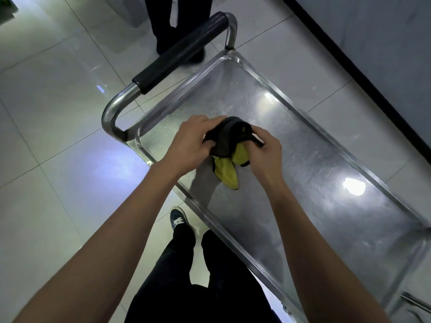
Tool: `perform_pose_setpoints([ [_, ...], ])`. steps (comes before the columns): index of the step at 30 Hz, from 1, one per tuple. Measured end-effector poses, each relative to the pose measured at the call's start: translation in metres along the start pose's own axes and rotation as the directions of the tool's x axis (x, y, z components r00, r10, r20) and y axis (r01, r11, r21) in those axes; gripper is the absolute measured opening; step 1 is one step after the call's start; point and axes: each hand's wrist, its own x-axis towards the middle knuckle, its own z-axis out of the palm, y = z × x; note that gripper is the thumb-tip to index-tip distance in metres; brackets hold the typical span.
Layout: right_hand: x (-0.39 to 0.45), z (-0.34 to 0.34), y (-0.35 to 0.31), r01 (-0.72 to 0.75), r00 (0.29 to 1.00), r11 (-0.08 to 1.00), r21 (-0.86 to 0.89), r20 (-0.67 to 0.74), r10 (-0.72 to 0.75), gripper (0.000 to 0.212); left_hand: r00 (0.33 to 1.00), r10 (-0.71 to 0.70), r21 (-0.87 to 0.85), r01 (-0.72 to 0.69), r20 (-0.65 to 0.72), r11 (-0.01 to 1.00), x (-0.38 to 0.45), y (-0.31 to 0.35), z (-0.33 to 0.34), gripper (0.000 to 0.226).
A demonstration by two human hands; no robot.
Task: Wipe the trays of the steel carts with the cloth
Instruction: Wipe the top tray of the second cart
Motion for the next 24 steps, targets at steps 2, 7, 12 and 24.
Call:
perform_pose_setpoints([
  [2, 0.003, -0.006, -0.003, -0.032, 0.998, 0.999, 0.038, 0.060, 0.029, 0.030, 0.996, 0.039, 0.017, -0.038, -0.086, 0.999, 0.002, 0.001, 0.000, 0.048],
  [7, 0.017, -0.008, 0.002, -0.068, 0.996, 0.998, -0.003, 0.064, 0.068, 0.029, 0.985, -0.076, 0.087, 0.091, -0.154, 0.992, 0.007, -0.017, 0.010, 0.025],
  [12, 0.030, 0.012, 0.030, -0.105, 0.986, 0.972, -0.211, 0.101, 0.129, 0.027, 0.956, -0.278, 0.126, 0.288, -0.091, 0.949, 0.011, -0.036, 0.033, 0.023],
  [24, -0.045, 0.057, 0.075, 0.297, 0.950, 0.646, -0.703, 0.146, -0.277, 0.059, 0.942, -0.326, 0.107, 0.334, -0.082, 0.937, 0.009, -0.056, 0.039, 0.038],
])
